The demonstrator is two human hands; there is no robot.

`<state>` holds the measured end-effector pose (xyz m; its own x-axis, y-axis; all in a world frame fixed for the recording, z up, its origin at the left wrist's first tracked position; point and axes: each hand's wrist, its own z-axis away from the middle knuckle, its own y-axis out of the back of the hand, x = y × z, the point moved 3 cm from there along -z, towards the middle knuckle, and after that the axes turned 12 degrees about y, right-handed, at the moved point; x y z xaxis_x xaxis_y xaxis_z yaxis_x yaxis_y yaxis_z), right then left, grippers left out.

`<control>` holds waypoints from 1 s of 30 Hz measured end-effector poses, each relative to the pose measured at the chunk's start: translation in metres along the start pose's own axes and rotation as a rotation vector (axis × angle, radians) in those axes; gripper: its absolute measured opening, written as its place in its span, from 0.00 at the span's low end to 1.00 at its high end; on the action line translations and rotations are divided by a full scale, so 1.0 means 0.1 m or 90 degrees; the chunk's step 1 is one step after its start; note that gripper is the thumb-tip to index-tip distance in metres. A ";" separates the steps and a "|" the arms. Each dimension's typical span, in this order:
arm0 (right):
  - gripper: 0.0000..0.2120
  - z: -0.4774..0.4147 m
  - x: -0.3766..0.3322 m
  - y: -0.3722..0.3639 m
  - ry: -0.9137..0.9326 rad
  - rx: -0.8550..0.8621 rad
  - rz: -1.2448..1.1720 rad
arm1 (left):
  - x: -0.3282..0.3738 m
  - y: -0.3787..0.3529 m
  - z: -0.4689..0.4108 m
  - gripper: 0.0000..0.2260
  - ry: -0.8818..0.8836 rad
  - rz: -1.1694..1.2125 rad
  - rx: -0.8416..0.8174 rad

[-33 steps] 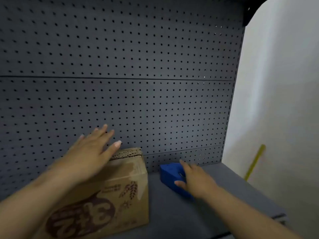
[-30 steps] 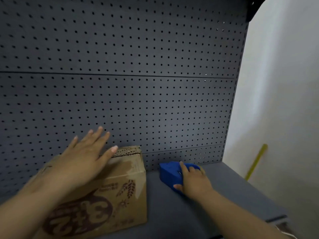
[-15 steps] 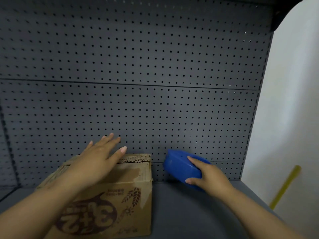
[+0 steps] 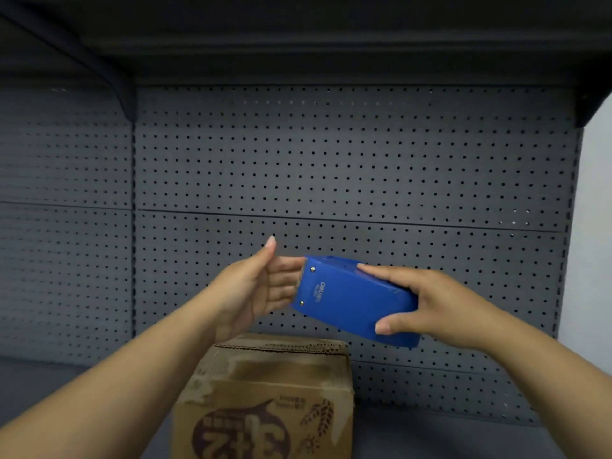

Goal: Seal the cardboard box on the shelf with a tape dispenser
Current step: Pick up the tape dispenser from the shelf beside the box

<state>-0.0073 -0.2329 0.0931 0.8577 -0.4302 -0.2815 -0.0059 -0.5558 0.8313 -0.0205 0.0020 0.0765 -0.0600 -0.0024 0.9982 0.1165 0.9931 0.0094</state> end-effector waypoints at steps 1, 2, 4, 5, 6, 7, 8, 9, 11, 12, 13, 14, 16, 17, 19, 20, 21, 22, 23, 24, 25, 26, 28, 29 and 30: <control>0.33 -0.06 -0.03 -0.01 0.002 -0.003 0.003 | 0.02 0.06 0.02 0.25 0.001 0.000 0.002; 0.33 -0.11 -0.07 -0.02 0.004 -0.006 0.006 | 0.03 0.12 0.03 0.24 -0.004 0.001 0.005; 0.33 -0.22 -0.13 -0.06 0.004 -0.014 0.014 | 0.05 0.25 0.03 0.21 -0.013 0.006 -0.003; 0.33 -0.28 -0.15 -0.09 0.004 -0.020 0.018 | 0.05 0.30 0.02 0.19 -0.013 0.009 -0.006; 0.33 -0.33 -0.19 -0.11 0.003 -0.029 0.025 | 0.05 0.37 0.01 0.17 -0.009 0.014 -0.002; 0.33 -0.39 -0.22 -0.14 0.001 -0.040 0.035 | 0.04 0.43 -0.01 0.15 -0.001 0.022 0.006; 0.33 -0.45 -0.25 -0.17 0.000 -0.052 0.048 | 0.03 0.48 -0.03 0.13 0.008 0.027 0.021; 0.34 -0.50 -0.28 -0.20 -0.003 -0.065 0.063 | 0.03 0.54 -0.05 0.11 0.018 0.026 0.036; 0.34 -0.61 -0.34 -0.25 -0.015 -0.084 0.081 | 0.02 0.66 -0.11 0.09 0.033 0.010 0.066; 0.34 -0.66 -0.37 -0.28 -0.023 -0.092 0.077 | 0.02 0.73 -0.14 0.08 0.036 -0.001 0.080; 0.34 -0.70 -0.39 -0.30 -0.033 -0.102 0.069 | 0.03 0.78 -0.17 0.08 0.038 -0.008 0.091; 0.35 -0.75 -0.42 -0.33 -0.047 -0.117 0.066 | 0.03 0.83 -0.20 0.08 0.038 -0.014 0.096; 0.39 -0.83 -0.45 -0.39 -0.081 -0.160 0.089 | 0.04 0.89 -0.24 0.09 0.040 -0.016 0.097; 0.41 -0.86 -0.45 -0.42 -0.100 -0.184 0.094 | 0.04 0.91 -0.25 0.09 0.040 -0.017 0.094; 0.40 -0.91 -0.44 -0.47 -0.129 -0.216 0.045 | 0.05 0.95 -0.28 0.08 0.040 -0.023 0.088; 0.36 -0.93 -0.43 -0.50 -0.137 -0.219 0.000 | 0.05 0.98 -0.29 0.07 0.041 -0.025 0.083; 0.32 -0.94 -0.41 -0.53 -0.147 -0.211 -0.049 | 0.05 1.01 -0.30 0.06 0.042 -0.025 0.079; 0.29 -0.95 -0.40 -0.56 -0.158 -0.194 -0.104 | 0.04 1.04 -0.32 0.06 0.043 -0.025 0.077; 0.27 -0.96 -0.38 -0.60 -0.171 -0.175 -0.161 | 0.03 1.08 -0.34 0.07 0.044 -0.026 0.078; 0.27 -0.97 -0.37 -0.63 -0.177 -0.160 -0.207 | 0.01 1.11 -0.35 0.08 0.046 -0.028 0.079; 0.28 -0.98 -0.37 -0.66 -0.175 -0.155 -0.235 | -0.01 1.13 -0.37 0.08 0.047 -0.026 0.080; 0.29 -1.00 -0.37 -0.69 -0.170 -0.156 -0.252 | -0.03 1.15 -0.38 0.08 0.047 -0.019 0.082; 0.31 -1.03 -0.39 -0.72 -0.159 -0.146 -0.252 | -0.07 1.18 -0.40 0.08 0.041 0.001 0.094; 0.31 -1.05 -0.38 -0.74 -0.156 -0.135 -0.229 | -0.09 1.19 -0.41 0.08 0.035 0.009 0.102; 0.31 -1.08 -0.38 -0.74 -0.154 -0.123 -0.194 | -0.11 1.19 -0.42 0.08 0.027 0.013 0.109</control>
<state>0.0158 -0.0988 0.0938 0.6601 -0.4347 -0.6126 0.3440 -0.5501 0.7610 0.0358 0.1155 0.0695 -0.0172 0.0165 0.9997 -0.0536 0.9984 -0.0174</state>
